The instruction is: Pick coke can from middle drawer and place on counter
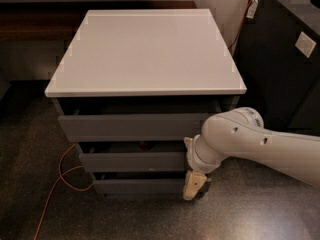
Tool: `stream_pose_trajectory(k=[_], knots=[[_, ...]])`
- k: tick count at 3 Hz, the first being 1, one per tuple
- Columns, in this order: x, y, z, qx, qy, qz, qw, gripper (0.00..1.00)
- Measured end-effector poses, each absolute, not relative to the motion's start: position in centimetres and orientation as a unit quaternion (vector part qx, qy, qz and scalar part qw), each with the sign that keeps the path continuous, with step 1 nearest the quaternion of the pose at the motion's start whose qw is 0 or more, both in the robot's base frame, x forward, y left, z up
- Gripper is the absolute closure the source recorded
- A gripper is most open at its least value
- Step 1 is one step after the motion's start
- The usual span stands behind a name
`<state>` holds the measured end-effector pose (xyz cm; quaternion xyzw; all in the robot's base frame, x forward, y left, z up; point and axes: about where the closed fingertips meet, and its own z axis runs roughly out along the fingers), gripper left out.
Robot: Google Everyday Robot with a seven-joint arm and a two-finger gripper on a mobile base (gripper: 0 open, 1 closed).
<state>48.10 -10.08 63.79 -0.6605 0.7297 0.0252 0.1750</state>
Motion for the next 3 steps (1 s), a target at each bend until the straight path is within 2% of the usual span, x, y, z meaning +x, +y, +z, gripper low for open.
stream_pose_trajectory(k=[3], knots=[[51.5,-9.5,56.2,-0.710,0.670,0.002,0.218,0.00]])
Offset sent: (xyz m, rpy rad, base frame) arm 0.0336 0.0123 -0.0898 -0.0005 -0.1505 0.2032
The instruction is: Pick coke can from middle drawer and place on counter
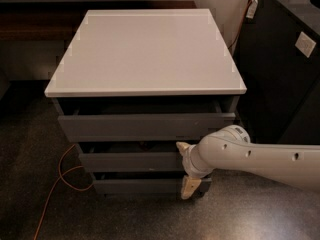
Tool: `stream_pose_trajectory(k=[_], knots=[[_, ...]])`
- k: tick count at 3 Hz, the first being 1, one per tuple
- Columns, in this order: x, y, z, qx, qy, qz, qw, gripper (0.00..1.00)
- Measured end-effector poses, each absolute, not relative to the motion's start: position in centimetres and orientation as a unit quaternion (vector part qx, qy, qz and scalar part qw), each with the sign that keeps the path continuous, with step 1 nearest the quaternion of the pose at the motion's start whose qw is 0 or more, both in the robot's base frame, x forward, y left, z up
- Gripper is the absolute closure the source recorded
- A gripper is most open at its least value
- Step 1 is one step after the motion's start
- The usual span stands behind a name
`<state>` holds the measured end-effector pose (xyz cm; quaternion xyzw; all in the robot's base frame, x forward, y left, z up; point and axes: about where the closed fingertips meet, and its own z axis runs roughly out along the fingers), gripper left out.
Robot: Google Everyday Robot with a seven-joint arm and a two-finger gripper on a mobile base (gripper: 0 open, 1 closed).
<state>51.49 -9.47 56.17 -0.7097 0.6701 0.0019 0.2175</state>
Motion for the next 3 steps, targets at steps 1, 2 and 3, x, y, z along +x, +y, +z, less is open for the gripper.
stream_pose_trajectory(k=[1,2,3], knots=[[52.9,-10.0,54.1,-0.712,0.663,0.001,0.233,0.00],[54.8,-10.9,49.8,-0.709,0.662,0.006,0.244,0.00],[54.9,-10.8,49.6,-0.710,0.661,0.005,0.243,0.00]])
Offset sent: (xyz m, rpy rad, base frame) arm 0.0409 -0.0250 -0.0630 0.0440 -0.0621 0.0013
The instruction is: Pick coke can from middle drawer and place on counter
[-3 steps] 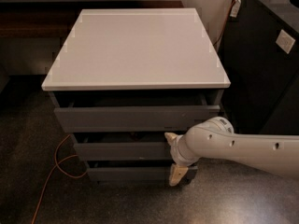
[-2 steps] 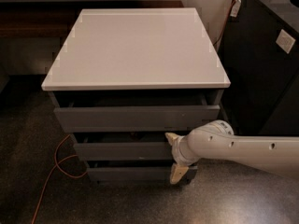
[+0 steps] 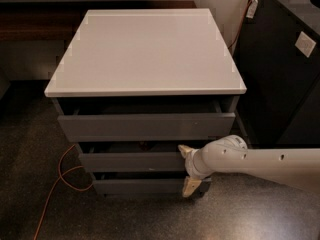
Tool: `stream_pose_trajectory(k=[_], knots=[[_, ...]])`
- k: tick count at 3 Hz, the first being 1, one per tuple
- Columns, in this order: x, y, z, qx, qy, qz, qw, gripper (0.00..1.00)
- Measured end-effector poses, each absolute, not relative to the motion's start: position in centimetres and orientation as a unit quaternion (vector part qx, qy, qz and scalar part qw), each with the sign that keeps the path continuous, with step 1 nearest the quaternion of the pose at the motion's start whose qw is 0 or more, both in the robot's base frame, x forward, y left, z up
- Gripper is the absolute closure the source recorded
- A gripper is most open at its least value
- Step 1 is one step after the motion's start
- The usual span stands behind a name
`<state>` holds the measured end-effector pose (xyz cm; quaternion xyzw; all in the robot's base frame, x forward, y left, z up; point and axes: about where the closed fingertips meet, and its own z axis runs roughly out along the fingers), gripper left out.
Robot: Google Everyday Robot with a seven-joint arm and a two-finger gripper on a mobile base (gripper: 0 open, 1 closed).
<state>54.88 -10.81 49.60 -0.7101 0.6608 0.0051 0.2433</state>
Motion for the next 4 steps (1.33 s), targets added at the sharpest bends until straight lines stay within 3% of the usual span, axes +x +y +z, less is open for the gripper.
stream_pose_trajectory(k=[4], knots=[[61.1,-12.3,43.7,-0.716,0.648,-0.025,0.257,0.00]])
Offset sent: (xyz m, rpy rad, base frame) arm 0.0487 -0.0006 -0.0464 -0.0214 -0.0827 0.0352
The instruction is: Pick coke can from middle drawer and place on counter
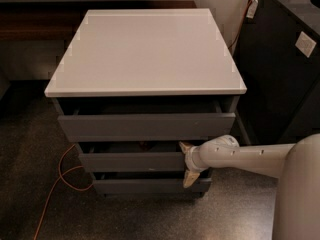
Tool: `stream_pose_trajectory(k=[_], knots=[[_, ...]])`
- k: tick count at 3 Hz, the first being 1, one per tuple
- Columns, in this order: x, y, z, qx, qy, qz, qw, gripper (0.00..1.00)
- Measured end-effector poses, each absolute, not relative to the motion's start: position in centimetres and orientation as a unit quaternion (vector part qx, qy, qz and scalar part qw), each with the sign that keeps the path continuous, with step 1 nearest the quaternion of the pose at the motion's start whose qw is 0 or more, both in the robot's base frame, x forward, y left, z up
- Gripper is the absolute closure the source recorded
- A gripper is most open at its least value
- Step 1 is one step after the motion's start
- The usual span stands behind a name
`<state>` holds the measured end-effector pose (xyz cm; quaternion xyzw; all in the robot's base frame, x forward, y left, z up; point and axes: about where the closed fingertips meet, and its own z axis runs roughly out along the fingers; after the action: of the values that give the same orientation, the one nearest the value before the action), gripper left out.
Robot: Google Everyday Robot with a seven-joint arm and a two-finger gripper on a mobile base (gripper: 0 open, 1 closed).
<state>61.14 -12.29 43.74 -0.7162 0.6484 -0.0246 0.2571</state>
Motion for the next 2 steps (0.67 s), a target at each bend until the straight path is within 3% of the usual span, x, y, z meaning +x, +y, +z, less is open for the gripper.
stream_pose_trajectory(k=[1,2], knots=[[62.47,-13.05,42.86,-0.711,0.654,-0.025,0.258,0.15],[63.42,-13.48,42.61,-0.709,0.656,-0.020,0.259,0.44]])
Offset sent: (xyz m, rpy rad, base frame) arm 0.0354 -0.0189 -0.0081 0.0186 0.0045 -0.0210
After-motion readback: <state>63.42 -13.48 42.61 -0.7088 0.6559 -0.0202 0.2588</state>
